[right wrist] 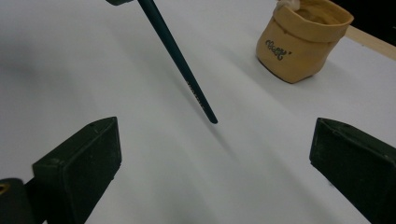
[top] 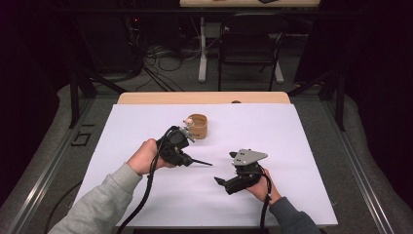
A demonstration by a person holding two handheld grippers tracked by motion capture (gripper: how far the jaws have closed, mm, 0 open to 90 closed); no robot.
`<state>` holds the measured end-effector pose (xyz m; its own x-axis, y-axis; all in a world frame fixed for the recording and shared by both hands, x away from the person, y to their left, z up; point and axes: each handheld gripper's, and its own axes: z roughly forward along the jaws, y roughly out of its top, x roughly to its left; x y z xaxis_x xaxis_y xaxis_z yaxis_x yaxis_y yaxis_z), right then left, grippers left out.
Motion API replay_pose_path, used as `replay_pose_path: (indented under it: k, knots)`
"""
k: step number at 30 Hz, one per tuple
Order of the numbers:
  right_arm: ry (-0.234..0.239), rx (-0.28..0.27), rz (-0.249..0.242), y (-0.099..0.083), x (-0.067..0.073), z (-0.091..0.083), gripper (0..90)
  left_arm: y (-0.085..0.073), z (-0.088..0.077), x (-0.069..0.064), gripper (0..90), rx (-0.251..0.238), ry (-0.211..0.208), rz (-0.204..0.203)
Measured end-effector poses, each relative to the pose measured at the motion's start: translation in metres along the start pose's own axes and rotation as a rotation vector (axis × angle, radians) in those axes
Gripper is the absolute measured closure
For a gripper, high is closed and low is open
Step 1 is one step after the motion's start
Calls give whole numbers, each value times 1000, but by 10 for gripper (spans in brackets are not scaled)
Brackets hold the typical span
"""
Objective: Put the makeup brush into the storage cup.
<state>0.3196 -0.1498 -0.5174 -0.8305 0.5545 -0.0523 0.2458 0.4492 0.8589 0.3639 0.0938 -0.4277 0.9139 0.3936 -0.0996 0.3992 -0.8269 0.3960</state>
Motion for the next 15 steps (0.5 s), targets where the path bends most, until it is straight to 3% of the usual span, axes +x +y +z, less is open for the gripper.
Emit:
replay_pose_path:
  k: [2, 4, 7, 9, 10, 11, 13, 15]
  knots:
    - [6, 5, -3, 1, 0, 2, 33, 1, 1, -1, 835, -2, -1, 3]
    - [4, 7, -8, 3, 2, 8, 139, 3, 2, -3, 835, 1, -8, 13]
    - [9, 12, -11, 5, 2, 13, 174, 4, 3, -4, 835, 3, -16, 19]
    - [36, 17, -17, 7, 3, 19, 290, 5, 4, -6, 835, 4, -28, 26]
    - [36, 17, -17, 7, 3, 19, 290, 5, 4, -6, 835, 4, -28, 26]
    - [67, 24, -13, 7, 3, 22, 367, 5, 5, -6, 835, 6, -34, 29]
    - [73, 21, -16, 8, 4, 23, 391, 5, 5, -7, 835, 7, -37, 30]
    - [94, 18, -21, 9, 6, 26, 476, 6, 5, -7, 835, 8, -41, 35]
